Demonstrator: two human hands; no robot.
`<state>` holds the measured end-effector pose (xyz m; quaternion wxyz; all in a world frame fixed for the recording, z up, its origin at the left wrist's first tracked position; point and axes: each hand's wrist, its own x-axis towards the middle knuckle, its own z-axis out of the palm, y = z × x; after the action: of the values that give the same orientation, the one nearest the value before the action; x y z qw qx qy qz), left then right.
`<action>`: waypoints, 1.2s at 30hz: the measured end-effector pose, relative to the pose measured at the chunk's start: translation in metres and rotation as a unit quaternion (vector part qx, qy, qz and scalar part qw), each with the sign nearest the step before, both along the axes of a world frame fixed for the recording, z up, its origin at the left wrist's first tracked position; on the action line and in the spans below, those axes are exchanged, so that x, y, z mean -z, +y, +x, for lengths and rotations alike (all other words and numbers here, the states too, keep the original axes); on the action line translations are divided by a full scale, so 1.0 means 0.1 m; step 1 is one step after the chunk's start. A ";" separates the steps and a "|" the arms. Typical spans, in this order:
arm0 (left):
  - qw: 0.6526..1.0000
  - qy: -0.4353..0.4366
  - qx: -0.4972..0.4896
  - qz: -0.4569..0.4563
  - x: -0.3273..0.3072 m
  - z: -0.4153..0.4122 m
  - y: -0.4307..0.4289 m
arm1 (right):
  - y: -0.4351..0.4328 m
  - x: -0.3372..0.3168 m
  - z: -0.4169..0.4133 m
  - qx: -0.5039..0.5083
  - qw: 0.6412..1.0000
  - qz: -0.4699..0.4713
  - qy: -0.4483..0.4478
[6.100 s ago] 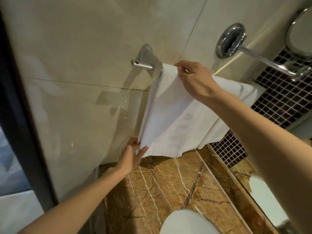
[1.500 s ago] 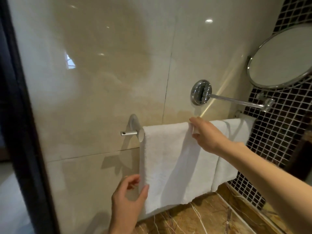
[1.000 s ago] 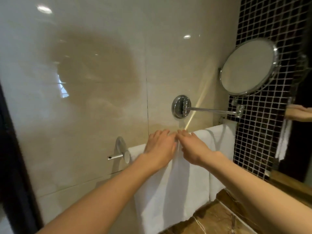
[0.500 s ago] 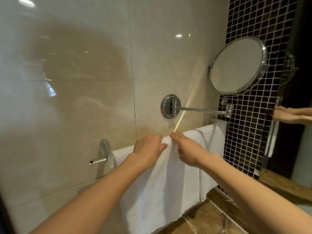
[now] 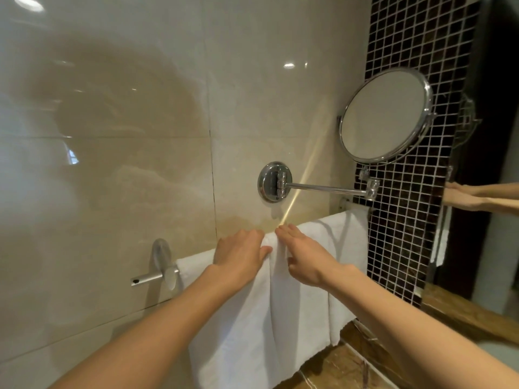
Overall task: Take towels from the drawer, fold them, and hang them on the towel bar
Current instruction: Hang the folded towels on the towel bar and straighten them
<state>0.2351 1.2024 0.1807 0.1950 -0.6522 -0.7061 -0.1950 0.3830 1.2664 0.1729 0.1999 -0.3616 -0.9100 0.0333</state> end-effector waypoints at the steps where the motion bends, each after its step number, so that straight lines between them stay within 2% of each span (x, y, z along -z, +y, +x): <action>1: 1.000 0.000 0.000 -0.005 -0.01 0.00 0.01 | 0.01 -0.01 0.00 -0.003 1.000 -0.004 -0.001; 7: 0.996 0.060 0.057 0.026 -0.14 0.28 0.23 | 0.16 -0.12 0.20 0.028 1.000 -0.003 0.003; 14: 0.990 0.110 0.090 -0.007 -0.08 0.65 0.72 | 0.53 -0.08 0.65 0.103 0.994 -0.020 -0.031; 19: 0.988 0.118 0.093 -0.040 -0.10 0.75 1.04 | 0.75 -0.07 0.80 0.125 0.990 -0.037 -0.054; 24: 0.988 0.114 0.098 -0.044 -0.07 0.82 1.26 | 0.87 -0.02 0.84 0.119 0.992 -0.044 -0.029; 31: 0.986 0.132 0.092 -0.039 -0.06 0.83 1.35 | 0.89 -0.01 0.88 0.112 0.993 -0.040 -0.015; 36: 0.986 0.120 0.089 -0.076 -0.10 0.78 1.23 | 0.82 -0.09 0.85 0.113 0.992 -0.056 -0.016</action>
<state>0.3133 1.3250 0.1910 0.2100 -0.7438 -0.6298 -0.0774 0.4675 1.3480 0.1819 0.1677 -0.4736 -0.8629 0.0553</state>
